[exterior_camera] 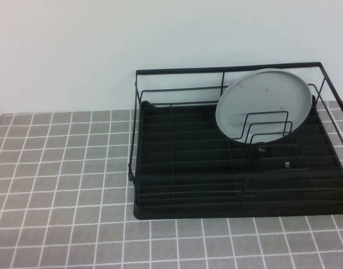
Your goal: Place plate on rack
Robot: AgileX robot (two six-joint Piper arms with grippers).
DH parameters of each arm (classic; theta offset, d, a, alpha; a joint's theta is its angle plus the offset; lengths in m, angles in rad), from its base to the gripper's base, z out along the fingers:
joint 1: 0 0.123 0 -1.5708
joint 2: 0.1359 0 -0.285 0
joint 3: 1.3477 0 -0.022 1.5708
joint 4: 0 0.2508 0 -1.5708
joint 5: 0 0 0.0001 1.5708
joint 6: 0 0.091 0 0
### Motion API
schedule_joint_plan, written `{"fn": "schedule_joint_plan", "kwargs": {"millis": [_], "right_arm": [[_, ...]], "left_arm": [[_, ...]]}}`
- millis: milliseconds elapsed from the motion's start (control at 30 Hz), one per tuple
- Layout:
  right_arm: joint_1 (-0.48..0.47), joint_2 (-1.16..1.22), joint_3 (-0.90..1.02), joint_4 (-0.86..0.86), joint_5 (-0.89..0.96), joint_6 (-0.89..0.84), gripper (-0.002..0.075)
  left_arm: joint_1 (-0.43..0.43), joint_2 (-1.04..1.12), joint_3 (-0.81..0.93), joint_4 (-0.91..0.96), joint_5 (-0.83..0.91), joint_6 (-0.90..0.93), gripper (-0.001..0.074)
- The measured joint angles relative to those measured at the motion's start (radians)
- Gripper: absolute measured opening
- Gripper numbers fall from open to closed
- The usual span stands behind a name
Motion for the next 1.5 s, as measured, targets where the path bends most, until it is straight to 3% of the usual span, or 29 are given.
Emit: {"fn": "schedule_joint_plan", "kwargs": {"millis": [900, 1133, 1233, 1367, 1500], "right_arm": [[0.000, -0.002, 0.000, 0.000, 0.000, 0.000, 0.0001], [-0.002, -0.122, 0.001, -0.039, -0.079, 0.010, 0.0000], [-0.011, -0.177, 0.001, -0.158, -0.054, 0.182, 0.0000], [-0.021, -0.253, 0.007, -0.537, 0.041, 0.560, 0.0000], [-0.021, -0.279, 0.056, -0.802, 0.043, 0.804, 0.0000]], "left_arm": [[-0.003, -0.001, 0.000, -0.002, -0.014, 0.002, 0.0001], [-0.003, -0.001, 0.000, -0.006, -0.014, 0.002, 0.0001], [-0.003, -0.001, 0.000, -0.006, -0.014, 0.002, 0.0000], [-0.003, -0.001, 0.000, -0.006, -0.014, 0.002, 0.0001], [-0.003, -0.001, 0.000, -0.006, -0.014, 0.002, 0.0001]]}}
